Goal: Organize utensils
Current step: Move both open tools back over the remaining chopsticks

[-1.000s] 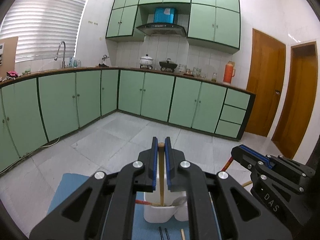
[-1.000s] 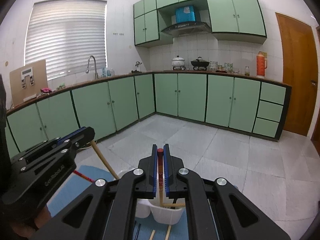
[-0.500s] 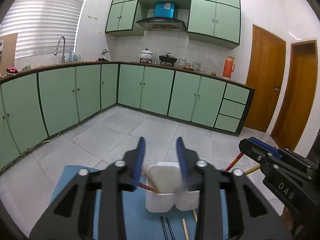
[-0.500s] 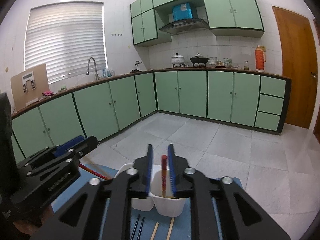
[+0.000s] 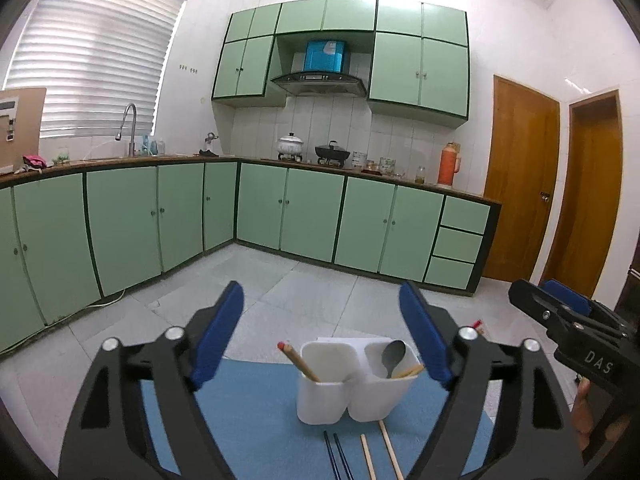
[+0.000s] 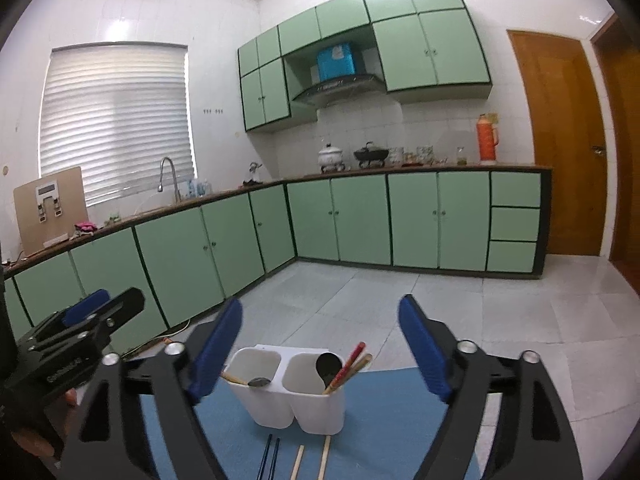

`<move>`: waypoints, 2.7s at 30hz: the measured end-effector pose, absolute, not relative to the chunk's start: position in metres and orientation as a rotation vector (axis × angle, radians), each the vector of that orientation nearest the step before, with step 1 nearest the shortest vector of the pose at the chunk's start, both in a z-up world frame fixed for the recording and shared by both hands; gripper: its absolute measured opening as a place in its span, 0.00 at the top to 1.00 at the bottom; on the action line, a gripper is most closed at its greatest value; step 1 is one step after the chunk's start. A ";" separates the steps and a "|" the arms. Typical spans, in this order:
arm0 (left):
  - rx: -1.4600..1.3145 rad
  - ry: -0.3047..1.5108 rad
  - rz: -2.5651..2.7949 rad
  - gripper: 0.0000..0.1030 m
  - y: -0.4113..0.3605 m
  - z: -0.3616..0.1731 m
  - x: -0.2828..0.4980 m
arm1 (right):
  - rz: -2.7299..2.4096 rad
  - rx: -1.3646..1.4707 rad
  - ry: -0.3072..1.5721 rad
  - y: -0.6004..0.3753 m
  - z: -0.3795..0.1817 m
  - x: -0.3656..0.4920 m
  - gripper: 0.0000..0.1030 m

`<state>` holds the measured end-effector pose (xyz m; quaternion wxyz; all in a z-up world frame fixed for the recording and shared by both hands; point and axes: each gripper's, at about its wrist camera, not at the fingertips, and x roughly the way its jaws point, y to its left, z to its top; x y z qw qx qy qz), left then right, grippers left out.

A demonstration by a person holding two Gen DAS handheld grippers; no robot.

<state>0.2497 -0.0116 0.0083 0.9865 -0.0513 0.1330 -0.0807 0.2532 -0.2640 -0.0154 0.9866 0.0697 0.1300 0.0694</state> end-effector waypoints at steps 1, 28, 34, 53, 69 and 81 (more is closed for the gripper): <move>-0.103 0.263 -0.163 0.19 -0.011 0.008 0.244 | 0.138 0.140 0.257 -0.265 -0.016 0.248 0.18; 0.001 0.531 -0.120 0.11 0.012 -0.091 0.148 | 0.073 0.120 0.489 -0.261 -0.115 0.142 0.10; 0.014 0.597 -0.106 0.11 0.015 -0.117 0.138 | 0.083 0.085 0.589 -0.244 -0.156 0.129 0.14; 0.023 0.706 -0.115 0.11 0.011 -0.158 0.133 | 0.127 0.034 0.807 -0.217 -0.233 0.130 0.67; 0.026 0.739 -0.155 0.11 -0.001 -0.166 0.134 | 0.104 0.003 0.866 -0.208 -0.239 0.145 0.93; 0.033 0.791 -0.206 0.11 -0.025 -0.184 0.129 | 0.099 0.063 0.855 -0.234 -0.233 0.130 0.94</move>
